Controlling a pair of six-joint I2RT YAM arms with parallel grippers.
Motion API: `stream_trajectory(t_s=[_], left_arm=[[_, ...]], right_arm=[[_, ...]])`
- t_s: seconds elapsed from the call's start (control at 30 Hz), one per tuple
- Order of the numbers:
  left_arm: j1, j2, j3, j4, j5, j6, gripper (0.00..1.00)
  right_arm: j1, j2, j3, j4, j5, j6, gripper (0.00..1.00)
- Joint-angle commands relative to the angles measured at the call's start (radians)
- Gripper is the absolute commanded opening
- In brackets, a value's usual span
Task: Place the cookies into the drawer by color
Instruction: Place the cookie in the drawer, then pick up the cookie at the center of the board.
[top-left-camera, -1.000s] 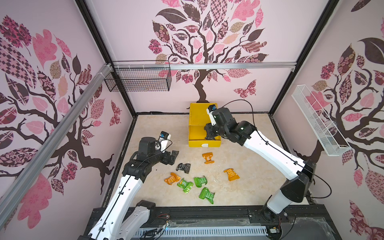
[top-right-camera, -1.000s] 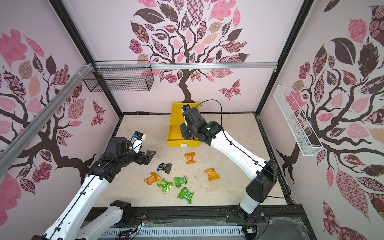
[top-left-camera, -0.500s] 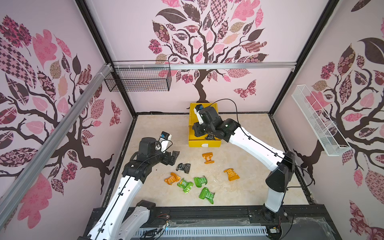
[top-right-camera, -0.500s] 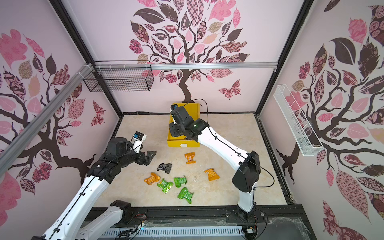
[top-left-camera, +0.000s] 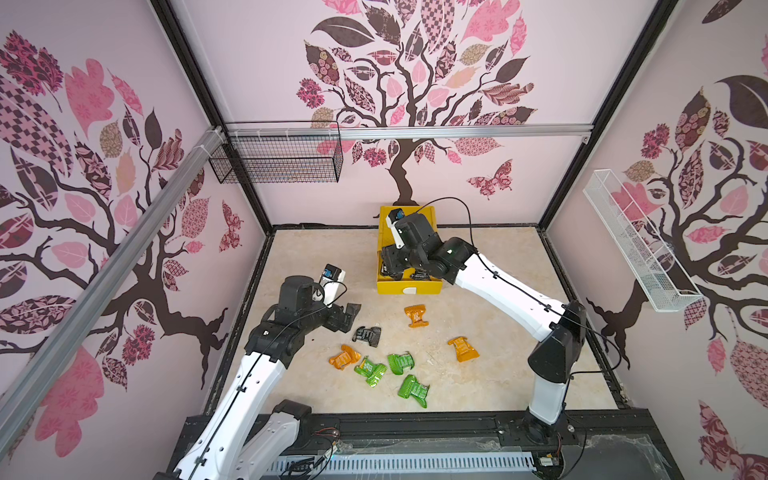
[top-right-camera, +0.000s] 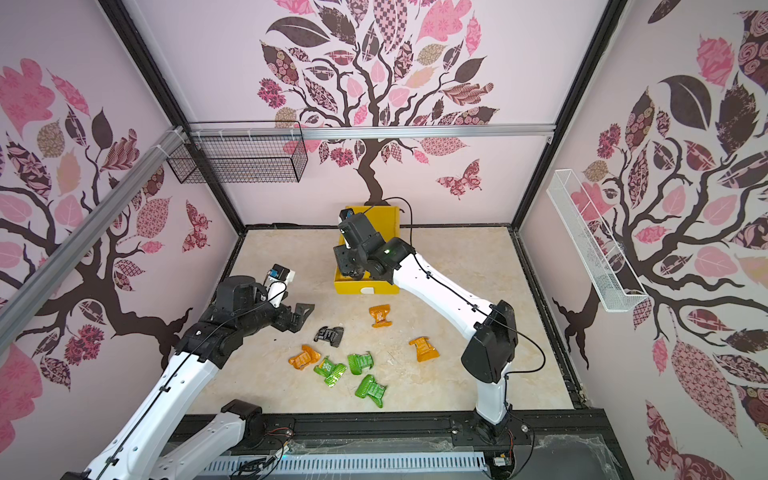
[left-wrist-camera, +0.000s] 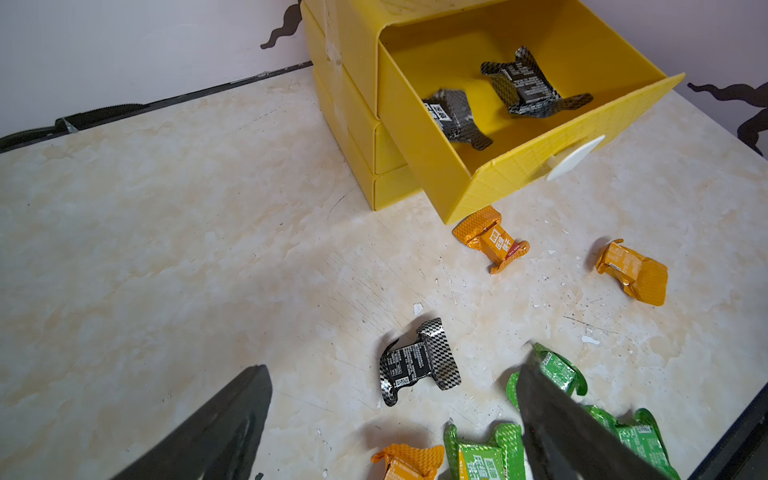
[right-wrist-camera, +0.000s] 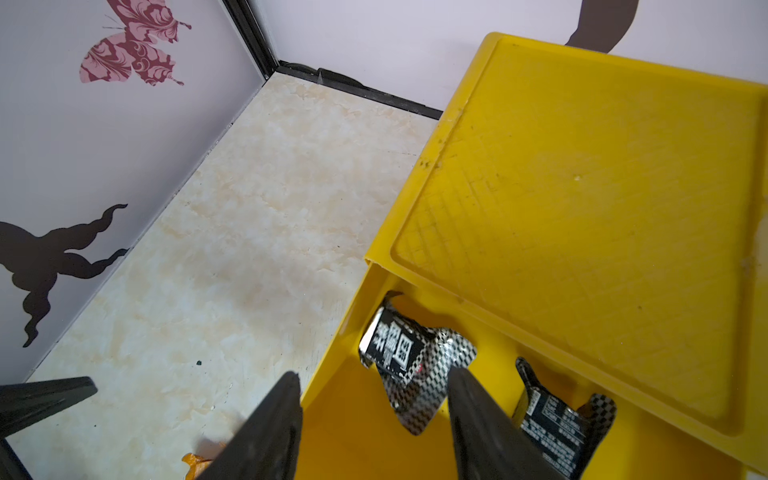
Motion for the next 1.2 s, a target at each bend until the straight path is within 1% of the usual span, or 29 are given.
stream_trajectory(t_s=[0.0, 0.13, 0.3, 0.37, 0.47, 0.57, 0.67, 0.73, 0.8, 0.87, 1.0, 1.1, 1.17], left_arm=[[-0.004, -0.016, -0.013, 0.008, 0.013, 0.016, 0.97], [0.005, -0.016, -0.013, -0.002, 0.054, 0.022, 0.97], [0.01, -0.022, -0.024, -0.016, 0.134, 0.033, 0.97], [0.017, -0.019, -0.023, -0.018, 0.127, 0.043, 0.97], [0.021, -0.019, -0.035, 0.004, 0.101, 0.046, 0.97], [0.039, -0.016, -0.015, -0.014, 0.122, 0.033, 0.97], [0.047, -0.017, -0.026, -0.001, 0.11, 0.04, 0.97], [0.049, -0.015, -0.032, 0.002, 0.11, 0.041, 0.97], [0.052, -0.01, -0.02, -0.013, 0.138, 0.033, 0.97], [0.057, -0.001, -0.008, -0.023, 0.157, 0.037, 0.97], [0.056, 0.009, -0.018, -0.008, 0.146, 0.046, 0.97], [0.056, 0.018, 0.003, -0.035, 0.163, 0.05, 0.97], [0.058, 0.024, -0.003, -0.032, 0.146, 0.059, 0.97]], right_arm=[[0.002, -0.051, -0.031, 0.033, 0.03, 0.005, 0.61], [0.002, -0.091, -0.058, 0.014, 0.053, -0.001, 0.63], [0.001, -0.193, -0.19, 0.067, 0.08, 0.011, 0.65], [0.002, -0.231, -0.22, 0.06, 0.109, -0.001, 0.66], [0.001, -0.306, -0.298, 0.082, 0.15, -0.017, 0.73], [0.0, -0.378, -0.378, 0.104, 0.183, -0.045, 0.78], [0.0, -0.441, -0.435, 0.097, 0.217, -0.078, 0.8], [-0.005, -0.483, -0.485, 0.105, 0.232, -0.087, 0.84], [-0.018, -0.529, -0.54, 0.111, 0.218, -0.083, 0.88], [-0.044, -0.584, -0.596, 0.118, 0.176, -0.089, 0.88], [-0.077, -0.676, -0.694, 0.118, 0.148, -0.136, 0.89], [-0.094, -0.756, -0.767, 0.112, 0.142, -0.158, 0.94], [-0.11, -0.816, -0.826, 0.126, 0.112, -0.178, 0.97]])
